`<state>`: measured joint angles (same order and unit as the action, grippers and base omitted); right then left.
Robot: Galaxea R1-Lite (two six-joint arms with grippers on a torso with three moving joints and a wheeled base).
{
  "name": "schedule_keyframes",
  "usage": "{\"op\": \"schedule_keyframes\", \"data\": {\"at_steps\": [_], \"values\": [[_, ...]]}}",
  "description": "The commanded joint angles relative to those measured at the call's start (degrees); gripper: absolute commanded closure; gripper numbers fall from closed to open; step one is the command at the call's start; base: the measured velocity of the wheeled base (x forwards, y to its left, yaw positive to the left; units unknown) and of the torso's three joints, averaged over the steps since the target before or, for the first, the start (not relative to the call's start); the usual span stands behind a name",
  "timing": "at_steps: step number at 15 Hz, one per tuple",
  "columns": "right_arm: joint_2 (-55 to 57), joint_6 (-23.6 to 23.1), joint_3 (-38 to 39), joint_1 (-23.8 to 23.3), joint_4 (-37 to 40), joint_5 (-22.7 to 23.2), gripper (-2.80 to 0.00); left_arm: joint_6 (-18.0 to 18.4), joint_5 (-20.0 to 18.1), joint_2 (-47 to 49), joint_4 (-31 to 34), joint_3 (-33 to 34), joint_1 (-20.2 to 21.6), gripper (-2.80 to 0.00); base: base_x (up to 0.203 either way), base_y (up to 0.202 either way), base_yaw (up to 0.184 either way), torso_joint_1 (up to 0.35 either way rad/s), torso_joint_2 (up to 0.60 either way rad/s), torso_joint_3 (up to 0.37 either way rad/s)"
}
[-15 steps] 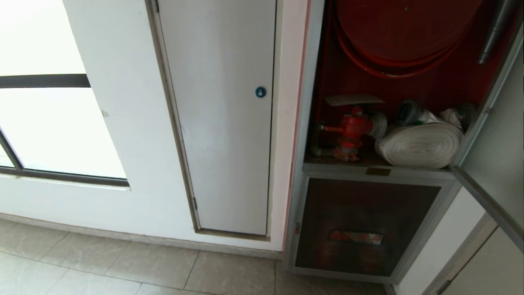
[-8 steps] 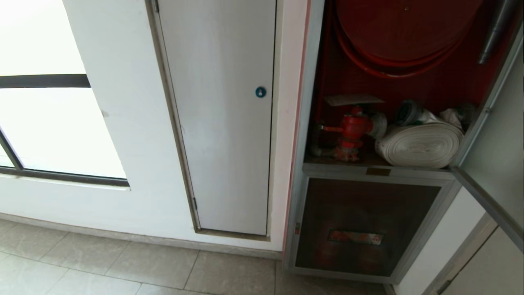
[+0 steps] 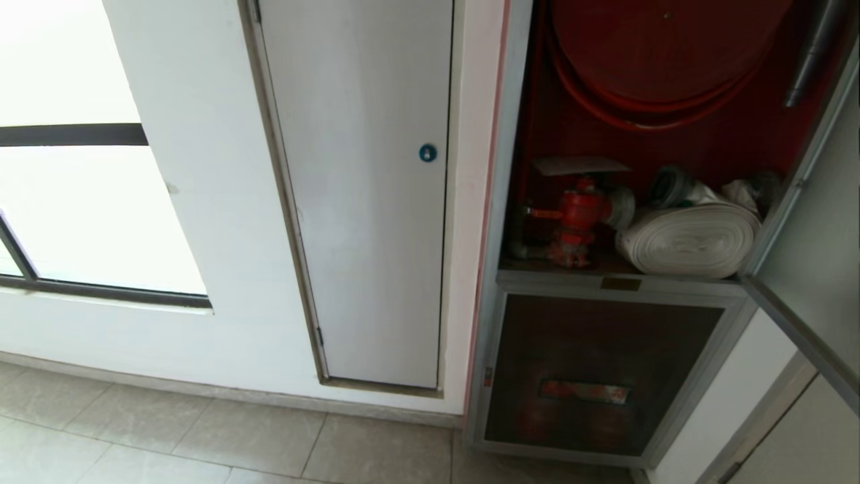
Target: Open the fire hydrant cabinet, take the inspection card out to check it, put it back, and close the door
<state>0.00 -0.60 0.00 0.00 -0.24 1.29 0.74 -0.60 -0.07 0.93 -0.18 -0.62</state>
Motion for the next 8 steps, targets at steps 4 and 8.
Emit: {"op": "schedule_keyframes", "data": {"at_steps": [4,8], "values": [[0.09,-0.02,0.09,0.01,-0.02,0.03,0.00,-0.04,-0.02,0.07,0.04,0.01,0.01,0.00,0.190,0.000,0.000,0.011,0.00,0.000],[0.09,-0.02,0.09,0.00,-0.02,0.03,0.00,-0.04,-0.02,0.07,0.04,0.01,0.01,0.00,0.196,0.000,0.000,0.000,0.00,0.003]]}}
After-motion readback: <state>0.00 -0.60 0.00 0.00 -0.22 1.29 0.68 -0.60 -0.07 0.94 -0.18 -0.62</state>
